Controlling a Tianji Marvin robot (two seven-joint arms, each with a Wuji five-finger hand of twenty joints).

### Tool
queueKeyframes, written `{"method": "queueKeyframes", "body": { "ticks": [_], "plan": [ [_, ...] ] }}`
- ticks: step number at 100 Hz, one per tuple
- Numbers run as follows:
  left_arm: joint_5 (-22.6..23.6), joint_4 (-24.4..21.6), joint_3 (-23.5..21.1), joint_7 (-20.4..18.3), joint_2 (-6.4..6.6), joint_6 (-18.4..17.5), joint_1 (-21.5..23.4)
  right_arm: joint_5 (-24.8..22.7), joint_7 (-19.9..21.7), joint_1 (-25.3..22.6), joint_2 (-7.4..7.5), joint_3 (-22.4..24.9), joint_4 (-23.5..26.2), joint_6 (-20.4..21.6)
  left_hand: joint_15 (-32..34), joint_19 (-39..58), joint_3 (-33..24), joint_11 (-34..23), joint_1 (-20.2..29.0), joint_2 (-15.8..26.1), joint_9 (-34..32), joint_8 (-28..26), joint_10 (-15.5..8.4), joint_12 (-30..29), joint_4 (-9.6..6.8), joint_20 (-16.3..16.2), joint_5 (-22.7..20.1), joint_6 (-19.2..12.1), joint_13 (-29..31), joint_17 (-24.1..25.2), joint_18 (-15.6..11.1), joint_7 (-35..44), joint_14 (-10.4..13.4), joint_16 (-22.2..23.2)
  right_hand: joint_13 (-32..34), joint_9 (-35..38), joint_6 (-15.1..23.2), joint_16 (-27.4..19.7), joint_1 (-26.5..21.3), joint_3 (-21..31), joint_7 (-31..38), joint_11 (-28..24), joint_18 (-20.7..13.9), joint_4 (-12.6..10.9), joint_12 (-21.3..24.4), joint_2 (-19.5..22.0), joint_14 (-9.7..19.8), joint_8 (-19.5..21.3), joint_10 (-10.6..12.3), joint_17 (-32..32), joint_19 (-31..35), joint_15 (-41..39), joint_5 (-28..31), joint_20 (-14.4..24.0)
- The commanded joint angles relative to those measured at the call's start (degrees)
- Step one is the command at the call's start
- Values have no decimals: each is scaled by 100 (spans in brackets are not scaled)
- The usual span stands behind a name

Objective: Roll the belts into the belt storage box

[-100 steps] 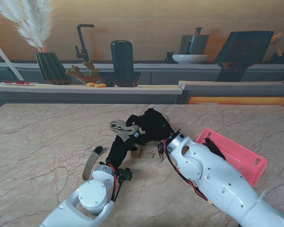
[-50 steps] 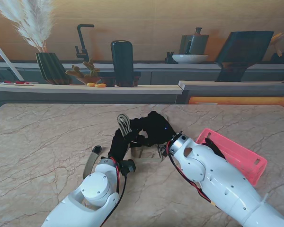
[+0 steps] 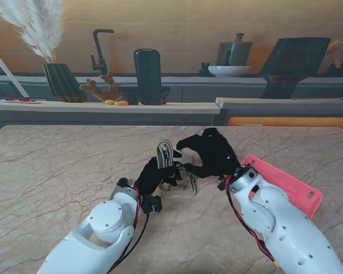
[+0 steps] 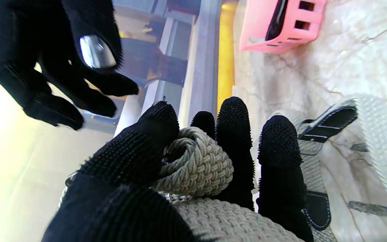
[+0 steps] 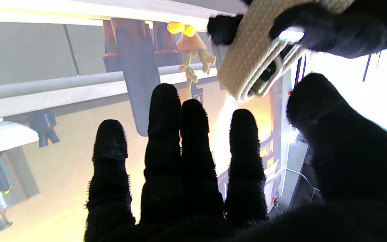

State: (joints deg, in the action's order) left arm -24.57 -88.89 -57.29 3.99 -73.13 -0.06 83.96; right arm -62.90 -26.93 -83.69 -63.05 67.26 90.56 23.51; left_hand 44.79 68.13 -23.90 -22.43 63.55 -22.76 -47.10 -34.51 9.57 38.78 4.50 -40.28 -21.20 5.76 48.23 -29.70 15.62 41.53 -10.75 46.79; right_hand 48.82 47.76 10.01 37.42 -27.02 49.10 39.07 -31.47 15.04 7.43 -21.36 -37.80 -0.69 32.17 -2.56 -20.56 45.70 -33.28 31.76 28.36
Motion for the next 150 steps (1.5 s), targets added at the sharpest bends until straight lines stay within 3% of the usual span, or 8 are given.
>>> {"method": "queueKeyframes", "body": {
  "ticks": [1,20,45,77,101,119,126,150],
  "plan": [
    [-57,46,-40,-184,90,121,-9,-19,89,-89,101,142,138,121,392,284,155,-54,789,1069,-211,-42,-22,1,85,-325,-269,-393,276,98,138,57,143,204,-183,-273,83,-122,149,15,-180,181,-160,-278,25,155,75,60,-40,-82,-135,213,-285,168],
    [74,204,-39,-1246,333,314,-192,173,1083,-280,175,617,388,675,629,506,144,-29,546,1018,-286,-80,33,68,32,-634,-503,-381,295,188,217,-302,75,394,-289,-1259,241,-551,-447,148,-508,690,-397,-267,180,157,77,24,-82,-296,-219,1026,-1260,271],
    [414,450,204,-2403,621,287,-544,867,2193,-172,223,692,338,926,1443,1157,-703,-247,-321,-121,-926,-787,-89,1243,-112,-869,-621,-444,795,-338,148,402,455,708,-507,-1931,362,-872,-580,53,-646,981,-468,-251,272,154,-106,-100,-156,-391,-314,1617,-1999,300],
    [973,510,437,-2509,729,64,-694,2092,3450,188,312,366,8,996,3464,3335,-783,-2682,-1319,-974,-1191,-1829,-439,1410,-44,-442,-663,-558,1894,-1572,-166,1607,1334,669,-554,-2086,-259,-840,-377,-407,-814,1064,-509,-217,259,-147,-98,-260,-279,-358,-421,1611,-1889,391],
    [1032,518,461,-2455,727,-21,-684,2394,3582,488,321,-34,-379,1115,3723,3608,-1064,-3009,-1614,-1120,-1288,-2249,-567,1346,81,-151,-701,-615,2055,-1752,-179,1920,1444,514,-197,-1549,-328,-619,-540,-72,-665,703,-702,-217,129,-281,217,-86,-50,-600,-312,1284,-1414,440],
    [900,527,443,-2495,717,-25,-671,2708,3254,684,214,-350,-748,1225,3700,3597,-1021,-2990,-1564,-1086,-1278,-2346,-567,1330,119,-123,-698,-665,2029,-1726,-165,1967,1412,493,562,-96,558,-413,-824,380,233,393,-875,-105,107,52,466,220,304,-996,-26,932,-206,408],
    [876,531,442,-2506,714,-10,-672,2874,3189,730,178,-438,-829,1244,3686,3581,-976,-2969,-1537,-1052,-1271,-2352,-547,1318,129,-114,-692,-666,2015,-1697,-148,1952,1395,487,833,388,876,-279,-1164,66,824,394,-874,394,108,159,482,-363,367,-1089,104,794,106,325],
    [811,502,393,-2449,691,61,-620,3070,2915,814,79,-582,-983,1327,3151,3086,-747,-2501,-1456,-919,-1069,-2016,-352,1188,68,-32,-638,-579,1675,-1263,-20,1504,1050,368,1600,2067,1489,136,-1475,-174,2054,451,-596,513,-173,323,441,-1252,638,-1338,421,159,1487,324]
  ]
}}
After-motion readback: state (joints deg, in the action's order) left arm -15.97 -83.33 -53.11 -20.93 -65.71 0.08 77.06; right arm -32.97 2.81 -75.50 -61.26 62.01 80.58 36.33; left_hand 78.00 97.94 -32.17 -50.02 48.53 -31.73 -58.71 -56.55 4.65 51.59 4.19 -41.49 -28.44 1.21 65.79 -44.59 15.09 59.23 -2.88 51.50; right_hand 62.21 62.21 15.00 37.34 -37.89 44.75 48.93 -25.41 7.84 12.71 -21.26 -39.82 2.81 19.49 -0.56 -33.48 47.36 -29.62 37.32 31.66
